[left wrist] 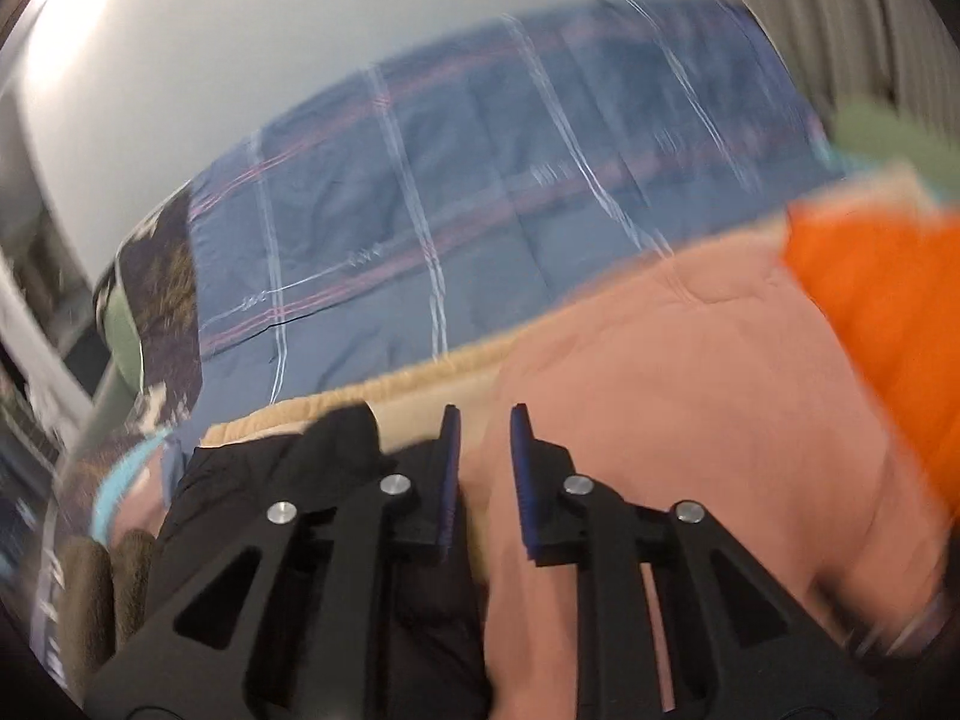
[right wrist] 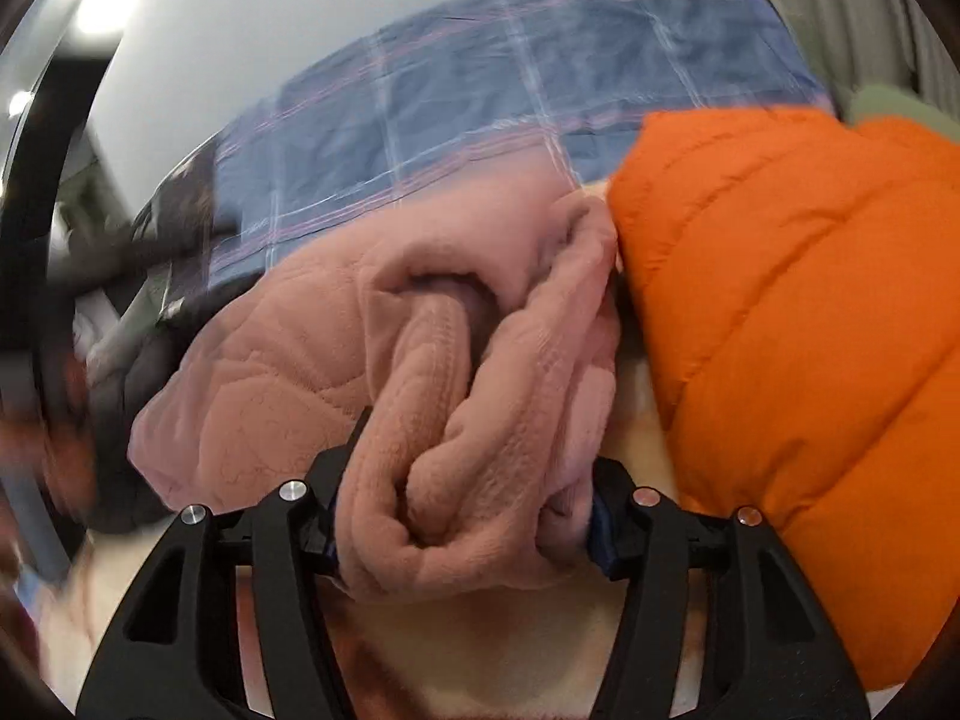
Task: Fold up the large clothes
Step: 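Lower the pink bundle beside the orange jacket and open both grippers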
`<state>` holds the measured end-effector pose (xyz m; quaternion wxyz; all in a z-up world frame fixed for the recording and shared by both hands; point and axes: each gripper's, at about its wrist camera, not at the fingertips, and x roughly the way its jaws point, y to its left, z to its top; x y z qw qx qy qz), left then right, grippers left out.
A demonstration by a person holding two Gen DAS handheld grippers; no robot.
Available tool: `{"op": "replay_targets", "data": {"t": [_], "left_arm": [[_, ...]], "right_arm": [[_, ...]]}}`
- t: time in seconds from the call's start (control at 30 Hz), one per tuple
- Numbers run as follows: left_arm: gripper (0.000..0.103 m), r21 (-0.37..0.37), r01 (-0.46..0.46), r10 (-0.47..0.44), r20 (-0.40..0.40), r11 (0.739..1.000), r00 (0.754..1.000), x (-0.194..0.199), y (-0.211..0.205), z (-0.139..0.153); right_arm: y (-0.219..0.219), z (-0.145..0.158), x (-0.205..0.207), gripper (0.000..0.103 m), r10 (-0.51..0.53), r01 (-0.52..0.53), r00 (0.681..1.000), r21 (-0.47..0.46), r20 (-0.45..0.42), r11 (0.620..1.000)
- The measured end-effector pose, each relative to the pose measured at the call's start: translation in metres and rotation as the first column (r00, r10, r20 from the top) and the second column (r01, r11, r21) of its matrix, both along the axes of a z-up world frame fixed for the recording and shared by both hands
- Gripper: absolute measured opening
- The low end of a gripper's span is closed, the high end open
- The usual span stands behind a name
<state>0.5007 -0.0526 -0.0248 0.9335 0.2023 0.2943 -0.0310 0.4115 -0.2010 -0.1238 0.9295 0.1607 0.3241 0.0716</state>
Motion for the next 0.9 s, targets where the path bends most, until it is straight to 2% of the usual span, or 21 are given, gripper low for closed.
{"op": "replay_targets", "data": {"t": [0.03,0.07,0.1,0.2,0.27,0.37,0.47,0.6,0.7,0.73,0.8,0.83,0.87,0.9], "left_arm": [[0.029,0.026,0.023,-0.023,-0.008,0.999,1.0,-0.006,-0.003,-0.011],[0.028,0.064,0.02,-0.021,0.026,0.998,0.999,-0.016,-0.005,-0.02],[0.028,0.061,0.02,-0.023,0.044,0.998,0.999,-0.023,-0.003,-0.022],[0.031,0.008,0.004,-0.005,0.029,1.0,1.0,-0.032,0.007,-0.025],[0.031,0.012,-0.012,0.012,0.031,1.0,0.999,-0.04,0.008,-0.032],[0.03,0.075,-0.045,0.039,0.074,0.996,0.996,-0.056,0.001,-0.043],[0.023,0.072,-0.071,0.064,0.094,0.995,0.993,-0.066,-0.005,-0.048],[0.021,0.099,-0.07,0.061,0.094,0.993,0.994,-0.074,-0.01,-0.048],[0.021,0.069,-0.072,0.066,0.084,0.995,0.994,-0.077,-0.005,-0.042],[0.023,0.04,-0.073,0.069,0.089,0.997,0.994,-0.08,-0.002,-0.036],[0.043,-0.027,-0.075,0.078,0.102,0.997,0.992,-0.088,0.005,-0.026],[0.065,-0.07,-0.072,0.079,0.114,0.995,0.99,-0.093,0.009,-0.02],[0.07,-0.128,-0.055,0.071,0.128,0.99,0.989,-0.102,0.015,-0.013],[0.07,-0.166,-0.036,0.058,0.13,0.985,0.99,-0.109,0.017,-0.007]], "right_arm": [[-0.001,0.0,0.0,0.058,-0.001,0.001,1.0,0.007,-0.005,1.0],[0.0,-0.001,0.0,0.059,0.005,-0.006,1.0,-0.012,-0.006,1.0],[0.003,-0.001,-0.001,0.059,0.01,-0.01,1.0,-0.032,0.001,0.999],[0.001,-0.003,0.0,0.062,0.007,-0.007,1.0,-0.024,-0.001,1.0],[0.001,-0.004,-0.003,0.065,0.005,-0.005,1.0,-0.027,0.002,1.0],[0.0,-0.003,-0.004,0.067,0.005,-0.005,1.0,-0.031,0.011,1.0],[-0.006,-0.001,-0.008,0.07,0.009,-0.009,1.0,0.001,0.015,1.0],[-0.01,0.007,-0.039,0.076,-0.018,0.018,1.0,0.048,-0.008,0.999],[-0.01,0.016,-0.069,0.077,0.019,-0.019,1.0,0.054,0.007,0.998],[-0.01,0.019,-0.078,0.077,0.028,-0.029,0.999,0.044,0.021,0.999],[-0.014,0.028,-0.097,0.076,0.026,-0.027,0.997,0.013,0.069,1.0],[-0.016,0.031,-0.104,0.071,0.024,-0.024,0.996,0.004,0.084,1.0],[-0.02,0.036,-0.11,0.065,0.021,-0.021,0.995,-0.005,0.094,1.0],[-0.022,0.038,-0.112,0.064,0.015,-0.014,0.996,-0.011,0.091,1.0]]}}
